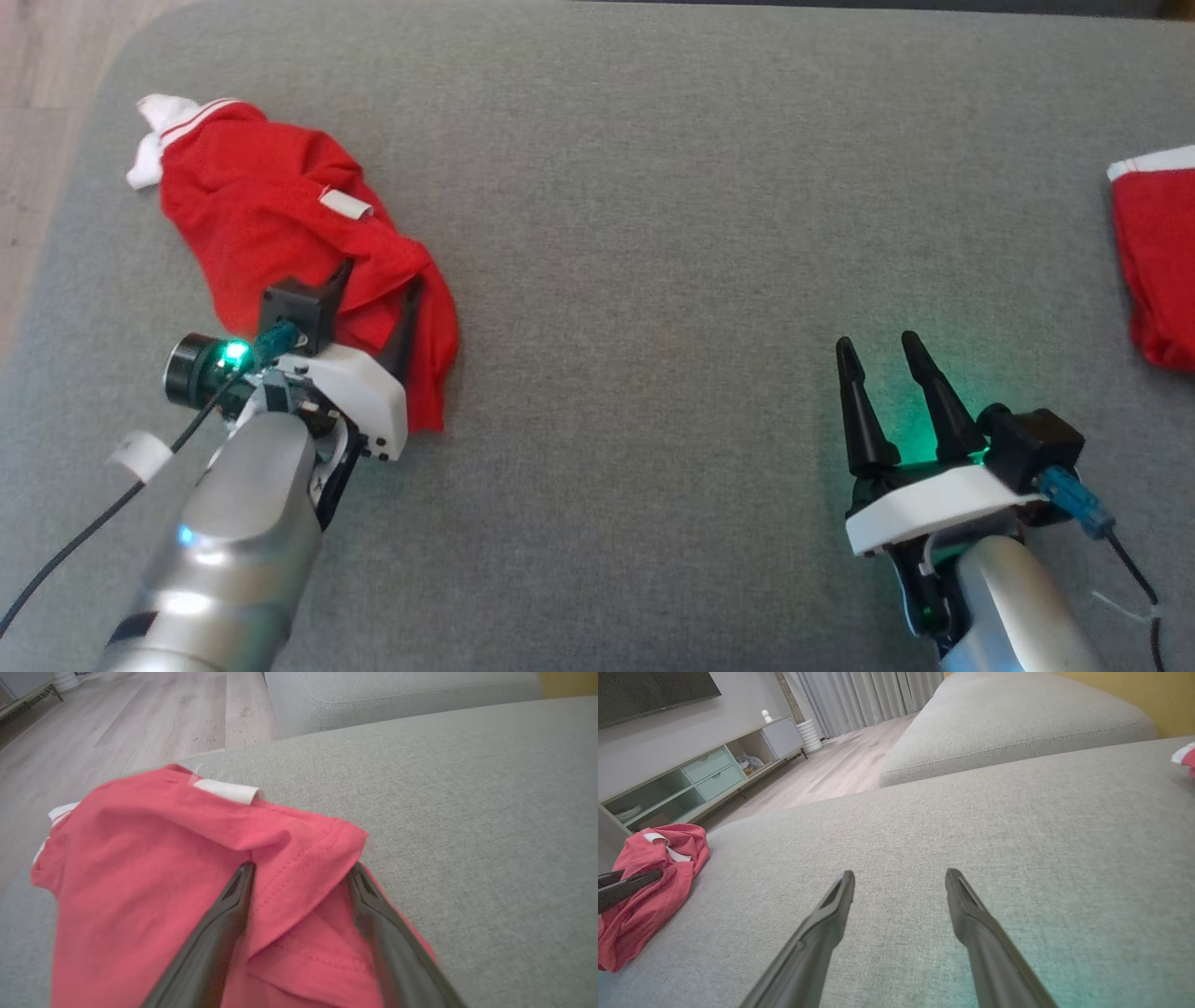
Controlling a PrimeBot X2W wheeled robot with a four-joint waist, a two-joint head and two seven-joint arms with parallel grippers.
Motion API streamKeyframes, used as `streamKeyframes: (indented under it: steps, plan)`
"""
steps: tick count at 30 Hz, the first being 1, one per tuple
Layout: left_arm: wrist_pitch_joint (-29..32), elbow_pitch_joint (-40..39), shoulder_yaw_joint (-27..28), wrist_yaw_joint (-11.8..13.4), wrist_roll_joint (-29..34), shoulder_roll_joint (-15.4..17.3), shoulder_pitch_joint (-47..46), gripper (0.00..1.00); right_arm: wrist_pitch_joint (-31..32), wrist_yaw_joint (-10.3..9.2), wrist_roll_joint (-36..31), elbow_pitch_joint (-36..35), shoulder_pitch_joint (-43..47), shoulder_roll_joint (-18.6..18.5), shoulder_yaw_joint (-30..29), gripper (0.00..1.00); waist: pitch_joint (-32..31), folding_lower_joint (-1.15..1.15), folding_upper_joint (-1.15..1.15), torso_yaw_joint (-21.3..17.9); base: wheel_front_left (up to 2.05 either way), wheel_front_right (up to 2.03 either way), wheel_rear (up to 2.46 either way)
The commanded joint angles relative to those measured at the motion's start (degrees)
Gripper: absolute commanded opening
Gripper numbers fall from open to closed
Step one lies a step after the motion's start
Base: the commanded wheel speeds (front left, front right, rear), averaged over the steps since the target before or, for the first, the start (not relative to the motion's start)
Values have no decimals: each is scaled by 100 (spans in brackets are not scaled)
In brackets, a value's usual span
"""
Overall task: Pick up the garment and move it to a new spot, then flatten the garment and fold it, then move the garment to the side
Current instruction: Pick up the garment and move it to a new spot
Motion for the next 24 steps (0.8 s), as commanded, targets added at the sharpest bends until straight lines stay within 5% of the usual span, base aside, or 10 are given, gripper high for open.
streamKeyframes:
  steps: [1,2,4,12,24]
  plan:
    - [-75,-14,193,43,19,183,-271,100,-78,-11,-56,-203,-129,-16,147,100,20,-1,0,-43,0,0,0]
    - [-96,71,184,34,10,175,-305,90,-78,-11,-58,-204,-131,-16,155,100,18,-1,0,-58,0,0,0]
    - [-253,155,184,-1,-30,160,-386,0,-78,-11,-57,-207,-141,-16,171,100,6,-1,0,-93,0,0,0]
    - [-944,-514,42,-144,-160,88,-626,0,-78,-11,53,-152,-112,-16,192,100,-308,-1,0,-232,0,0,0]
    - [-710,-2830,-38,-169,-662,318,-1012,0,-78,-11,425,-160,-14,-16,277,100,-851,-1,0,-737,0,0,0]
